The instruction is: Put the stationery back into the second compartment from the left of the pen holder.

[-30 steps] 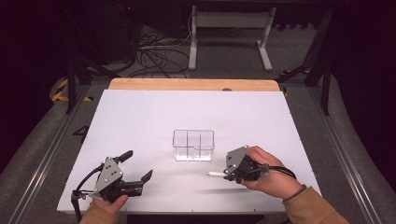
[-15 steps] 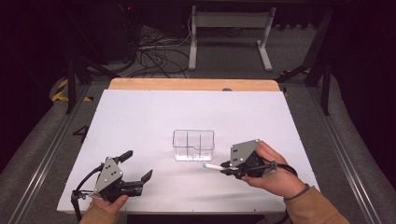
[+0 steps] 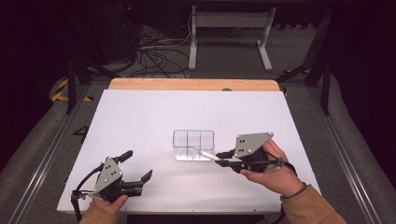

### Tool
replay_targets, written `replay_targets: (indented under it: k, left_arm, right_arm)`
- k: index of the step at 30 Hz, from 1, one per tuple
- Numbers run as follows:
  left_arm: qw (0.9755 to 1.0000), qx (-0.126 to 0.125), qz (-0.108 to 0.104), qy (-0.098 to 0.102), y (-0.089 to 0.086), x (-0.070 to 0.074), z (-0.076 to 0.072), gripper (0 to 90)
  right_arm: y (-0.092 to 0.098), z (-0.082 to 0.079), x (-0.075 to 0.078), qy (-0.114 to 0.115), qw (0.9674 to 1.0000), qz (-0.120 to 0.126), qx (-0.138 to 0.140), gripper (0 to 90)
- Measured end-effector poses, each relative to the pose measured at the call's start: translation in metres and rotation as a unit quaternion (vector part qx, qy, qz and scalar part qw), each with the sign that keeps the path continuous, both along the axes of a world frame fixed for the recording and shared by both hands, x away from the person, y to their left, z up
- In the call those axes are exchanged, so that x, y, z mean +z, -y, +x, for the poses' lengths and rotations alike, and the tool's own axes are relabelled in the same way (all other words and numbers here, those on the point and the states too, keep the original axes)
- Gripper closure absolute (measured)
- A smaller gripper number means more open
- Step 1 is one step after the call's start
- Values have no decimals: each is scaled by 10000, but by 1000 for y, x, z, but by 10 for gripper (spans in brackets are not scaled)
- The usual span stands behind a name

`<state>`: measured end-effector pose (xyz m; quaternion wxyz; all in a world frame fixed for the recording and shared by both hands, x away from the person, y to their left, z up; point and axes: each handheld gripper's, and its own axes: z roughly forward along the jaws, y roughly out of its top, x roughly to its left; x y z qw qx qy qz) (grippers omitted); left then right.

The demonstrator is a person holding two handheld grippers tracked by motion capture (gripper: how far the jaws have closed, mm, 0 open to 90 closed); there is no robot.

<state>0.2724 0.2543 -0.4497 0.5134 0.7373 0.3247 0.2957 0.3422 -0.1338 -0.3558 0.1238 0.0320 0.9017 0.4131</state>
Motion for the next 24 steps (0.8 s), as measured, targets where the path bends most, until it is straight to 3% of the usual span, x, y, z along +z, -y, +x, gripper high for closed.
replay_targets:
  k: [8,12,24]
  left_arm:
    - [10000,2,0,-3,0,0,0,107]
    - [10000,2,-2,-6,0,0,0,107]
    - [10000,-8,6,6,-1,0,0,107]
  right_arm:
    - [-1,1,8,101,9980,584,-217,790]
    - [-3,3,10,111,9949,938,-346,789]
    - [-13,11,13,150,9838,1626,-741,789]
